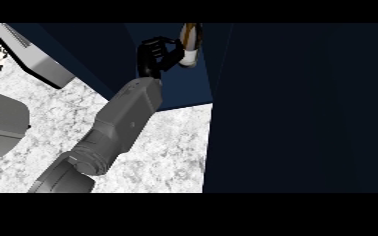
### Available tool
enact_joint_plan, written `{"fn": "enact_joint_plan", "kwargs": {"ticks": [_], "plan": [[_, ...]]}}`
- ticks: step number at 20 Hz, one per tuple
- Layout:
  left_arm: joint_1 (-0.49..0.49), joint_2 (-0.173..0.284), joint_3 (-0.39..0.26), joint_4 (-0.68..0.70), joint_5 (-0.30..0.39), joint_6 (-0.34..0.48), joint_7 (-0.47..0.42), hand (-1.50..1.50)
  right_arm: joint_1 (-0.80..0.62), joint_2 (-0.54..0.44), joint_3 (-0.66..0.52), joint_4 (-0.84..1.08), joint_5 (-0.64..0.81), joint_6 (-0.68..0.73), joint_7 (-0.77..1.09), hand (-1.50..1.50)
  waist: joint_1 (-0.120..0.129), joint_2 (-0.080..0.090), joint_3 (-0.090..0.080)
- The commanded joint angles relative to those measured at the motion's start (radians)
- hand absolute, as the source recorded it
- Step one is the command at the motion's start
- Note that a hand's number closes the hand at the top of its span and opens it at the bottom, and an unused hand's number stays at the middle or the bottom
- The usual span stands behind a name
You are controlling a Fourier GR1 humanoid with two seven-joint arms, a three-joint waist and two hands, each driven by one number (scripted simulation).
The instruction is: Pick up the wine, place it into the cabinet and close the cabinet
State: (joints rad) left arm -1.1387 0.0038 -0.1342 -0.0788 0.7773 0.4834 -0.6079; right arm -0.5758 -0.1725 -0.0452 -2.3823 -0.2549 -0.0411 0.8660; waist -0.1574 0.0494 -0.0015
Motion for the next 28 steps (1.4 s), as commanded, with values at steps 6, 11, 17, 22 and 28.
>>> {"fn": "enact_joint_plan", "kwargs": {"ticks": [6,11,17,22,28], "plan": [[-0.039,0.042,-0.048,0.066,-0.061,0.067,0.003,1.5,0.01,-0.005,-0.013,-0.008,-0.026,0.012,0.003,-1.5,0.006,0.009,0.001],[-0.029,0.066,-0.125,0.078,-0.141,0.181,0.013,1.5,0.024,0.013,0.017,-0.03,-0.02,0.012,-0.008,-1.5,-0.006,0.014,0.001],[0.009,0.089,-0.159,0.079,-0.177,0.269,0.025,1.5,0.017,0.006,0.002,-0.031,-0.023,0.014,-0.01,-1.5,-0.013,0.016,0.0],[0.03,0.102,-0.172,0.078,-0.193,0.28,0.06,1.5,0.005,0.009,0.012,-0.018,-0.034,0.024,-0.011,-1.5,-0.014,0.025,-0.001],[0.013,0.121,-0.19,0.078,-0.213,0.224,0.096,-1.5,0.003,0.021,0.018,-0.019,-0.024,0.012,-0.01,-1.5,-0.019,0.023,-0.003]]}}
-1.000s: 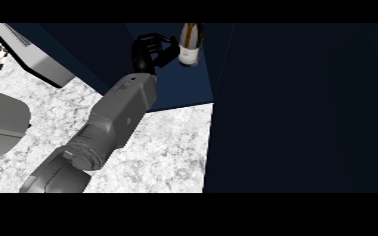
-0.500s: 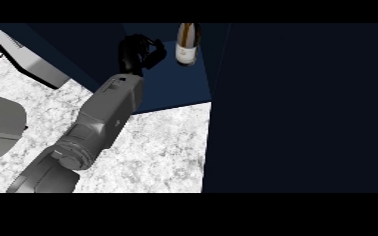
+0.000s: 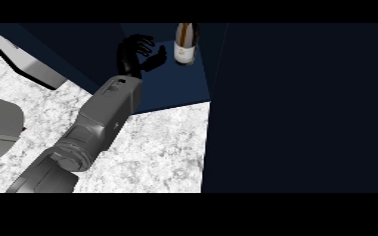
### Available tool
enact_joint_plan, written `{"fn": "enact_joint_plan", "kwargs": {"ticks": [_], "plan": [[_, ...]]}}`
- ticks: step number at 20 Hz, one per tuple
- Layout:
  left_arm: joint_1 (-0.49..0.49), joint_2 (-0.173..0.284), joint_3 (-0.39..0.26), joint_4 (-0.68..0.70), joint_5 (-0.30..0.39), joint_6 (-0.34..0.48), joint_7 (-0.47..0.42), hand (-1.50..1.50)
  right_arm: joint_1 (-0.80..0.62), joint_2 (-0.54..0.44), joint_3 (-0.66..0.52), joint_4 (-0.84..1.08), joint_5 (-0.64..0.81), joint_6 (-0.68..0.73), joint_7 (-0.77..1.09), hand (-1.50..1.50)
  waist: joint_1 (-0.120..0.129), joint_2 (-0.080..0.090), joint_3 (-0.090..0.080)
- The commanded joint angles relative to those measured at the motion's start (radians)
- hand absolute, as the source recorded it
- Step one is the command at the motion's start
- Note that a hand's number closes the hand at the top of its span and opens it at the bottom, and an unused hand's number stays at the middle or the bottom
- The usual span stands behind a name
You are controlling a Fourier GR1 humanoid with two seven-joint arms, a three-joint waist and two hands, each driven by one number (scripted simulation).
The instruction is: Pick up the wine, place it into the cabinet and close the cabinet
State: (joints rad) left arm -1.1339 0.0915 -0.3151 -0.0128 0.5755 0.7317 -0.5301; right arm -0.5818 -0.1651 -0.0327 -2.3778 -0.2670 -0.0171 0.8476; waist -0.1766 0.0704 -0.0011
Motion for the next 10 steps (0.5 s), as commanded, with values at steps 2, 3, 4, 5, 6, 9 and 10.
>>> {"fn": "enact_joint_plan", "kwargs": {"ticks": [2,3,4,5,6,9,10], "plan": [[0.043,0.03,-0.007,0.012,-0.01,-0.026,-0.005,-1.5,0.009,0.002,0.004,-0.03,-0.008,0.003,-0.003,-1.5,0.002,0.005,-0.004],[0.046,0.062,-0.01,0.012,-0.012,-0.05,0.003,-1.5,0.014,0.008,0.002,-0.026,-0.006,-0.008,0.006,-1.5,0.009,0.003,-0.004],[0.032,0.041,-0.007,0.012,-0.01,-0.03,0.023,-1.5,0.002,0.0,0.011,-0.015,-0.006,0.007,-0.002,-1.5,0.005,0.007,-0.004],[0.032,0.058,-0.009,0.012,-0.012,-0.068,0.04,-1.5,-0.011,-0.003,-0.009,-0.008,-0.001,-0.007,0.002,-1.5,0.015,0.001,-0.004],[0.03,0.062,-0.004,0.012,-0.007,-0.057,0.033,-1.5,-0.002,-0.007,0.0,-0.029,-0.01,0.003,0.008,-1.5,0.007,0.0,-0.004],[0.035,0.068,-0.002,0.012,-0.006,-0.085,0.023,-1.5,-0.003,0.001,0.005,-0.027,-0.009,-0.005,0.01,-1.5,0.017,-0.003,-0.004],[0.014,0.076,-0.011,0.012,-0.014,-0.08,0.041,-1.5,0.014,0.009,0.018,-0.018,-0.005,0.001,0.001,-1.5,0.015,0.001,-0.003]]}}
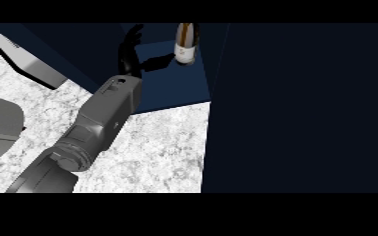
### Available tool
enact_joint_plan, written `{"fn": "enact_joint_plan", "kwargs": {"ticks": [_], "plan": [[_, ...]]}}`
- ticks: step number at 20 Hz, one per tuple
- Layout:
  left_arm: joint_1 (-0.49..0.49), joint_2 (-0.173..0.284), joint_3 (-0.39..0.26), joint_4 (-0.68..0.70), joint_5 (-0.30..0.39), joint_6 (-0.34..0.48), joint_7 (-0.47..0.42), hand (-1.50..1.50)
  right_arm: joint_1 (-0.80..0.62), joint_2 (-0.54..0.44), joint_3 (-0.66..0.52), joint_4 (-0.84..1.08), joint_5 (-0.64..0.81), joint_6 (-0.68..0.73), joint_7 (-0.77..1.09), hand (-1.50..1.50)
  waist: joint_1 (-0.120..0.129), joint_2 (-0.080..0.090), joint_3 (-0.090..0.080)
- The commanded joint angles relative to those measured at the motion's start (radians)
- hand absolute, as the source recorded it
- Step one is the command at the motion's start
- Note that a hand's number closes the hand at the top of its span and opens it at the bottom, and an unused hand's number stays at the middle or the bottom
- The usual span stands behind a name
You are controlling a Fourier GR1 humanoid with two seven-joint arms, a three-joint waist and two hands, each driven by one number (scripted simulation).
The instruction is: Pick up the wine, place it into the cabinet and close the cabinet
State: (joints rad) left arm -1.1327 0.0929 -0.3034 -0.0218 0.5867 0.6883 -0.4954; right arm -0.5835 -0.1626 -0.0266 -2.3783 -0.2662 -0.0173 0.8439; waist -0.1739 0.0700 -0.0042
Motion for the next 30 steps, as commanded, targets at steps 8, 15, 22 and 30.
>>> {"fn": "enact_joint_plan", "kwargs": {"ticks": [8,15,22,30], "plan": [[0.009,0.065,-0.057,0.014,-0.06,-0.136,-0.037,-1.5,-0.004,0.0,0.0,-0.03,-0.021,-0.005,0.02,-1.5,0.026,-0.013,0.001],[0.017,0.073,0.001,-0.115,-0.002,-0.457,-0.134,-1.5,0.02,0.008,-0.001,-0.021,0.02,-0.031,0.014,-1.5,0.091,-0.037,0.0],[0.021,-0.027,0.077,-0.195,0.062,-0.588,-0.233,-1.5,-0.033,-0.048,-0.056,-0.011,0.006,-0.058,0.08,-1.5,0.138,-0.062,0.003],[0.061,-0.039,0.048,-0.321,0.024,-0.621,-0.136,-1.5,0.001,-0.068,-0.039,-0.092,0.038,-0.097,0.153,-1.5,0.181,-0.082,0.004]]}}
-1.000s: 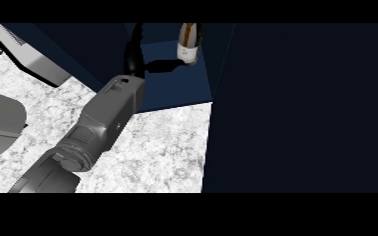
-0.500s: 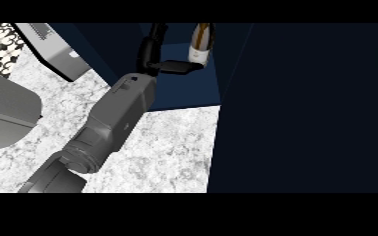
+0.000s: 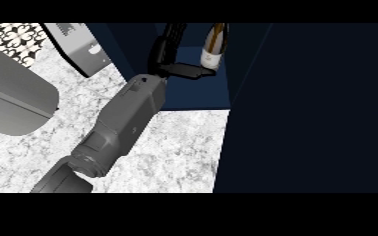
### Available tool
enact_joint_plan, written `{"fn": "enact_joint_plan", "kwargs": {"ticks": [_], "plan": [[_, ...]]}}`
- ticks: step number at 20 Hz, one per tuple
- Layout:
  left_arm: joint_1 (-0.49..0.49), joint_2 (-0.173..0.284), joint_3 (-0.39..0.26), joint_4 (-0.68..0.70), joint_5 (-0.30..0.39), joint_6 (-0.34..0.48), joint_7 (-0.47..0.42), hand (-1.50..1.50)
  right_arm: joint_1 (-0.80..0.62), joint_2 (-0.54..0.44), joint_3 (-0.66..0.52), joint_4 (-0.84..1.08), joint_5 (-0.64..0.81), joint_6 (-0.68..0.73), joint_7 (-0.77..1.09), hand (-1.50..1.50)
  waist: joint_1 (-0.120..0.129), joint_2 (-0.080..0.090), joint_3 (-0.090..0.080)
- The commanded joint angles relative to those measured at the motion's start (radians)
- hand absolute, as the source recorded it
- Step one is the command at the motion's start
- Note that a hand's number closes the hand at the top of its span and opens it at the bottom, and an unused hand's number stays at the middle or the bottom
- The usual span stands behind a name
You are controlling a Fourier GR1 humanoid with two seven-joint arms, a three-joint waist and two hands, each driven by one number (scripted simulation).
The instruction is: Pick up the wine, place it into the cabinet and close the cabinet
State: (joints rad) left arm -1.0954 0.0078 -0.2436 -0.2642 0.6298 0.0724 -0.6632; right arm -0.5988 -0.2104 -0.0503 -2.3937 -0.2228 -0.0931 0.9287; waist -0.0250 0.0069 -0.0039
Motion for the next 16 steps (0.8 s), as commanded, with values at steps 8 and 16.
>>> {"fn": "enact_joint_plan", "kwargs": {"ticks": [8,16], "plan": [[0.187,-0.007,-0.128,-0.434,-0.067,0.1,0.157,-1.5,0.051,-0.028,-0.045,-0.082,-0.021,-0.018,0.046,-1.5,0.052,-0.027,0.004],[0.412,-0.008,-0.327,-0.909,-0.059,0.335,0.349,-1.5,-0.002,-0.041,-0.025,-0.041,-0.01,-0.029,0.06,-1.5,0.046,-0.023,0.004]]}}
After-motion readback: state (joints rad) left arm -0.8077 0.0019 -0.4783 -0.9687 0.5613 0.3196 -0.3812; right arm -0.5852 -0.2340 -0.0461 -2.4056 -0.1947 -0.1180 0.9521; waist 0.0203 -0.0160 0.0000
